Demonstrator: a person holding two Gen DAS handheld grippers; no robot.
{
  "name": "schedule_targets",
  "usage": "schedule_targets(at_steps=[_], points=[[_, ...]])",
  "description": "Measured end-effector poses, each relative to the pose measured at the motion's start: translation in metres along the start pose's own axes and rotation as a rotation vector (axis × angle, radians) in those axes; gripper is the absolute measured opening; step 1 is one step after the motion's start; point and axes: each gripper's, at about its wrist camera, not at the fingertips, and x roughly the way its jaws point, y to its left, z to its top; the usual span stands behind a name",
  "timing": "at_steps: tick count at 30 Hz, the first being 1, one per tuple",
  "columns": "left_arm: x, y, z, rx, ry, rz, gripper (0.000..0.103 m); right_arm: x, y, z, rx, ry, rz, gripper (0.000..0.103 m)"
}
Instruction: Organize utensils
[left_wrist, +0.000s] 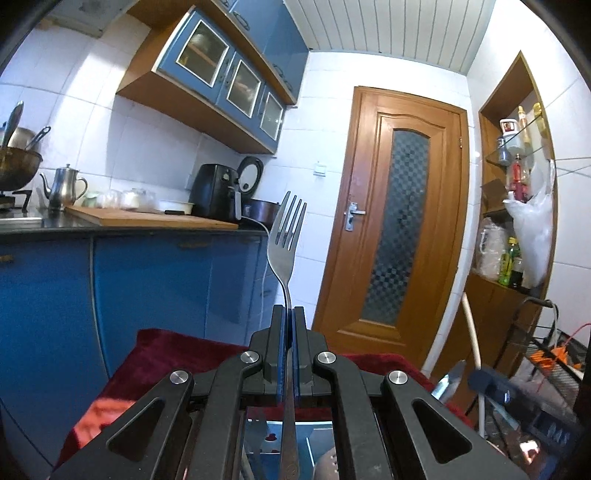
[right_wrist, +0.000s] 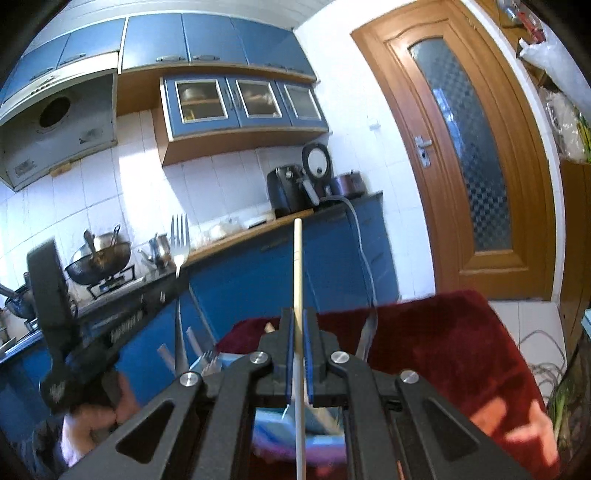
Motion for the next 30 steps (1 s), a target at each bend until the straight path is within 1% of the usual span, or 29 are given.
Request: schedule_targets(at_steps=[1, 3, 8, 11, 14, 18, 19, 21, 22, 23, 24, 25, 30], points=[[0.002, -0.001, -0.003, 0.003, 0.002, 0.001, 0.003, 0.007, 0.001, 0.002, -0.014, -0.025, -0.009, 0.006], [0.006, -0.004, -0.009, 0.014, 0.006, 0.002, 0.003, 0.016, 0.001, 0.003, -0.03, -0.04, -0.006, 0.006], [0.007, -0.006, -0.015, 0.04, -0.016, 0.008, 0.003, 0.04, 0.017, -0.005, -0.193, -0.117, -0.071, 0.006], [0.006, -0.006, -0.016, 0.044, -0.027, 0.01, 0.003, 0.047, 0.018, -0.012, -0.22, -0.124, -0.076, 0.006], [0.006, -0.006, -0.019, 0.041, -0.025, 0.001, 0.003, 0.049, 0.014, -0.019, -0.2, -0.104, -0.07, 0.006], [0.008, -0.006, -0.019, 0.034, 0.01, -0.033, 0.003, 0.044, 0.007, -0.023, -0.181, -0.079, -0.069, 0.006], [0.009, -0.007, -0.019, 0.035, 0.025, -0.044, 0.003, 0.042, 0.007, -0.022, -0.173, -0.07, -0.067, 0.007], [0.007, -0.01, -0.019, 0.039, 0.038, -0.05, 0.005, 0.04, 0.008, -0.021, -0.168, -0.058, -0.065, 0.016], [0.006, -0.011, -0.018, 0.042, 0.04, -0.05, 0.006, 0.037, 0.008, -0.02, -0.169, -0.055, -0.064, 0.021], [0.004, -0.012, -0.018, 0.047, 0.041, -0.05, 0.011, 0.035, 0.009, -0.02, -0.172, -0.052, -0.065, 0.024], [0.003, -0.012, -0.017, 0.049, 0.04, -0.049, 0.019, 0.034, 0.01, -0.02, -0.175, -0.05, -0.067, 0.024], [0.0, -0.013, -0.016, 0.05, 0.038, -0.048, 0.021, 0.031, 0.011, -0.019, -0.176, -0.05, -0.069, 0.024], [-0.012, -0.014, -0.01, 0.05, 0.045, -0.058, 0.022, 0.017, 0.013, -0.014, -0.154, -0.055, -0.063, 0.03]])
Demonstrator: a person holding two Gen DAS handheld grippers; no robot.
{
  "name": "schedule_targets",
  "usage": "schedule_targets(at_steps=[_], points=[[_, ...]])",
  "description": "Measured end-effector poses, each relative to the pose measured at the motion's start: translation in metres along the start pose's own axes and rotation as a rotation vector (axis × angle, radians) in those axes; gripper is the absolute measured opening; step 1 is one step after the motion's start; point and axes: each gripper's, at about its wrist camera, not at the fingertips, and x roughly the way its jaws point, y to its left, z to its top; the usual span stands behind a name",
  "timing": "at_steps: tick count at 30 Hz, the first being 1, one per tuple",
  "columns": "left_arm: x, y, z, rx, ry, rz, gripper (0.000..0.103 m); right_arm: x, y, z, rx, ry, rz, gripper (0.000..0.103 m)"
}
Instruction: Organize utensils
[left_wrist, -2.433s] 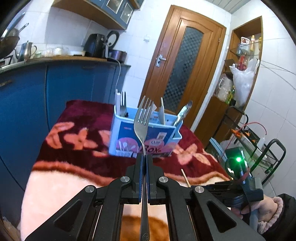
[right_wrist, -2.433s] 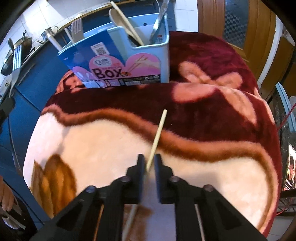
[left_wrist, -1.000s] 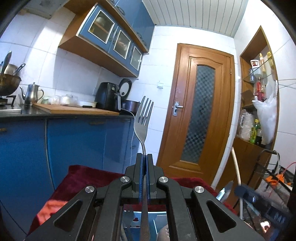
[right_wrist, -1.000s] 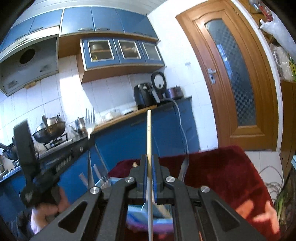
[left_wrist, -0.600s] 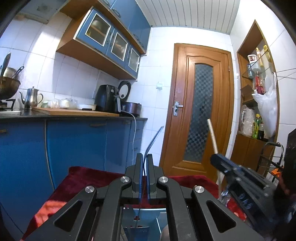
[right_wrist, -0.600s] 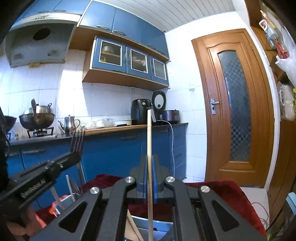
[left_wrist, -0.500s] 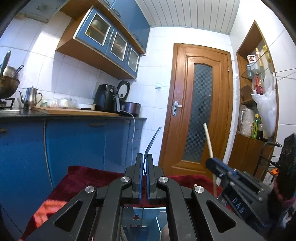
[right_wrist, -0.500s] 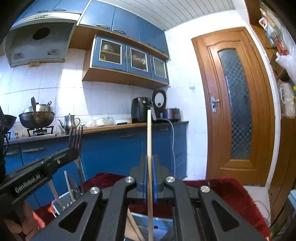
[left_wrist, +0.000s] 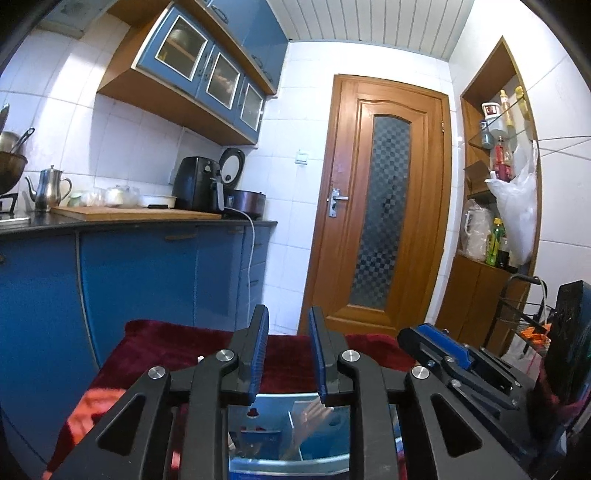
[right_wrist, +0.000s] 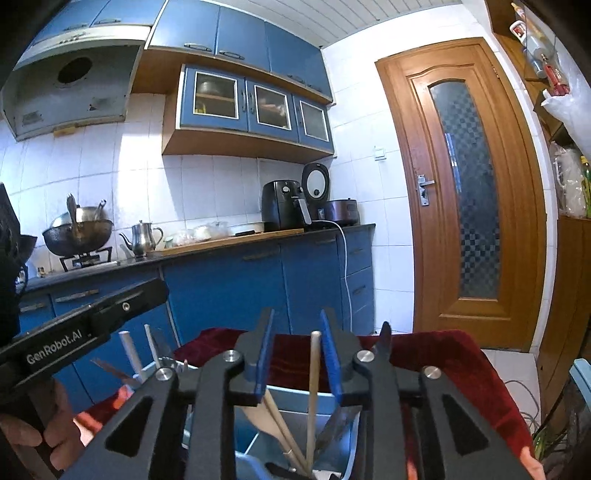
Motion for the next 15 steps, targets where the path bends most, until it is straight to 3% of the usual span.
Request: schedule_targets(at_steps=[15], points=[[-0.059, 0.005, 0.011, -0.005, 0.063, 0.01, 0.022, -0.067, 0.016, 0.021, 0.057, 0.038, 0.014, 0.032]])
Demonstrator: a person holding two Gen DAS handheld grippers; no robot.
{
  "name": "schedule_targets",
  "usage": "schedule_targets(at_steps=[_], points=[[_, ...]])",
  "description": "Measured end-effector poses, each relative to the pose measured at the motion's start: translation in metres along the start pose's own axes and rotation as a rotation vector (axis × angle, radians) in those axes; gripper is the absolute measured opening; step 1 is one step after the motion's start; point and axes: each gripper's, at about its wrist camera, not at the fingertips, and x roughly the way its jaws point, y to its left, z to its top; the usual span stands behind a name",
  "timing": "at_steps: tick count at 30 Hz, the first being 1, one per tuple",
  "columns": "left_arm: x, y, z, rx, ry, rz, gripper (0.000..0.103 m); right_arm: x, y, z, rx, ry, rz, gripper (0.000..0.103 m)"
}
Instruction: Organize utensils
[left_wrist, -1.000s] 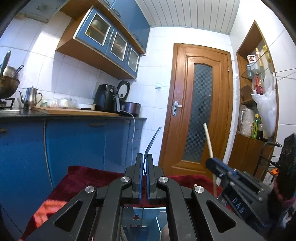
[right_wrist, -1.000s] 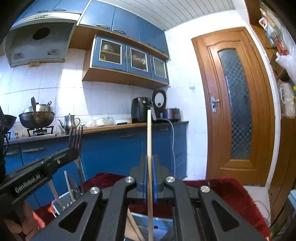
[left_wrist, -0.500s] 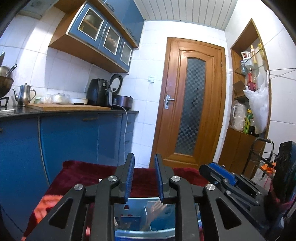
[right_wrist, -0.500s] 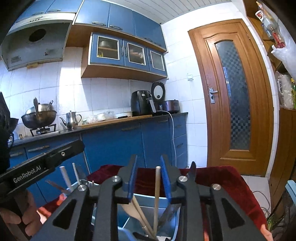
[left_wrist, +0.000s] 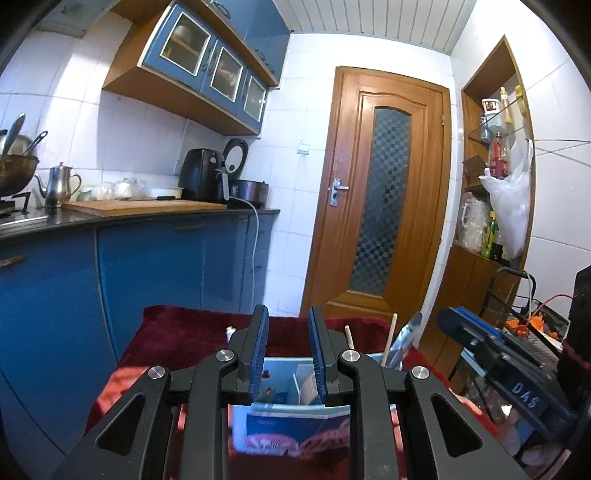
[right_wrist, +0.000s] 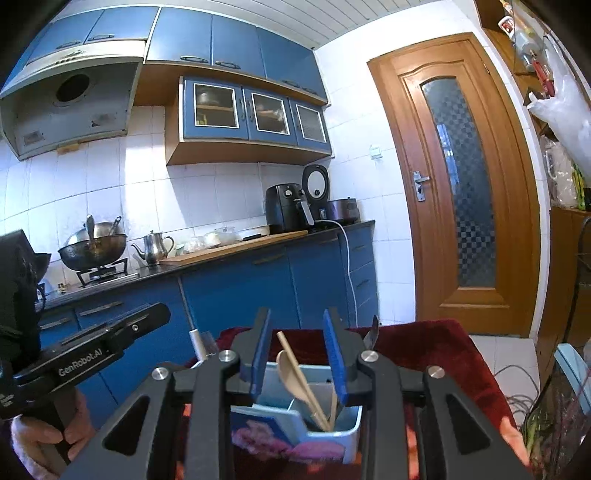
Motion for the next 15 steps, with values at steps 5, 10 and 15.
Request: schedule_targets(at_steps=[5, 10, 15], points=[[-0.027, 0.002, -0.002, 0.012, 0.015, 0.015, 0.022, -0.021, 0.008, -0.002, 0.023, 0.03, 0.004, 0.032], [-0.052, 0.0, -0.009, 0.027, 0.025, 0.02, 0.022, -0.044, 0.019, -0.011, 0.017, 0.038, -0.008, 0.033], [-0.074, -0.001, -0.019, 0.032, 0.046, 0.019, 0.022, -0.064, 0.027, -0.026, 0.019, 0.065, -0.014, 0.035]])
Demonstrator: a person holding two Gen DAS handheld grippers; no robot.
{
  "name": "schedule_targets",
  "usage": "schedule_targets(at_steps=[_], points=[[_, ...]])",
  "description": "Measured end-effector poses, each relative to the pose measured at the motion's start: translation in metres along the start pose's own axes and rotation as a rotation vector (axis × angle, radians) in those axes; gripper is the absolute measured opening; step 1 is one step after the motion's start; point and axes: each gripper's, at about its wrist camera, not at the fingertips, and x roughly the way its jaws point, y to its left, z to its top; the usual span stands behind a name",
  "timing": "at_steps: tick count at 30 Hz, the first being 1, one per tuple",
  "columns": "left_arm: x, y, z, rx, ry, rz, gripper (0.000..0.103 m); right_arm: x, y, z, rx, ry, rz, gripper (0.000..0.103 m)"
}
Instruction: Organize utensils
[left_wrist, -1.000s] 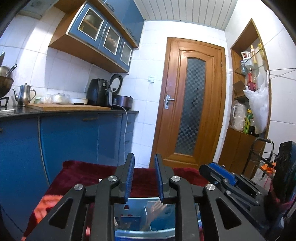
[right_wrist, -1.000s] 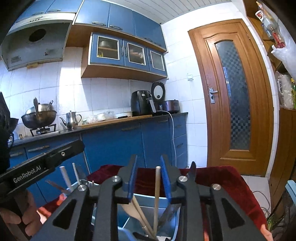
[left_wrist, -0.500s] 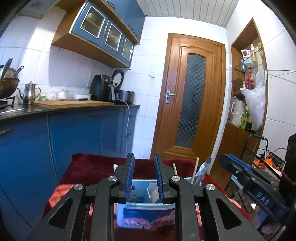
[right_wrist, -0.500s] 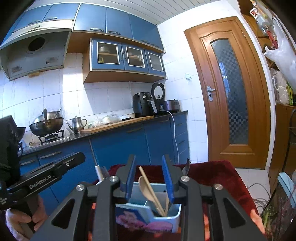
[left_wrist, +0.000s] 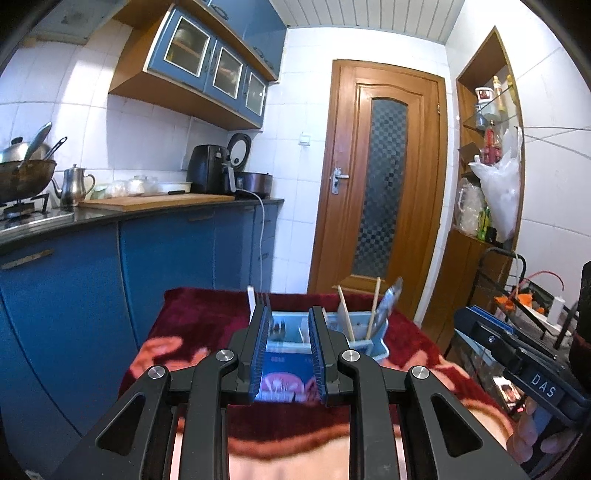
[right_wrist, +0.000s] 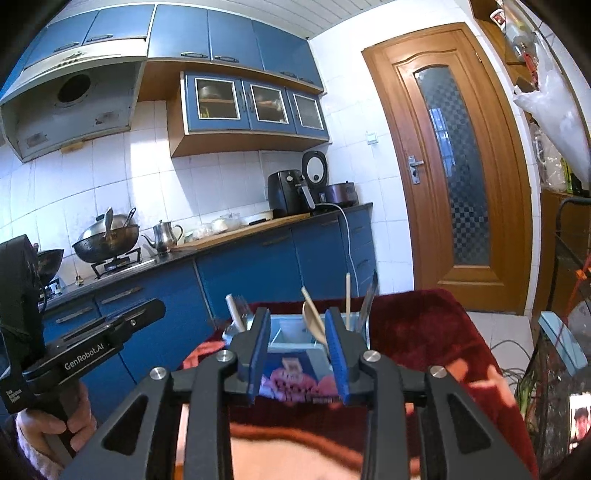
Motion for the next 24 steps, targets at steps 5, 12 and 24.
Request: schedule_targets(at_steps=[5, 12, 24], points=[[-0.02, 0.004, -0.021, -0.008, 0.033, 0.011, 0.028, -0.017, 0.004, -0.022, -0.024, 0.035, -0.021, 0.049], [-0.028, 0.011, -0.056, -0.025, 0.092, 0.043, 0.065, -0.027, 0.003, -0.053, -0.037, 0.088, -0.053, 0.069], [-0.013, 0.008, -0.106, 0.003, 0.145, 0.12, 0.071, -0.025, -0.004, -0.102, -0.077, 0.101, -0.174, 0.091]])
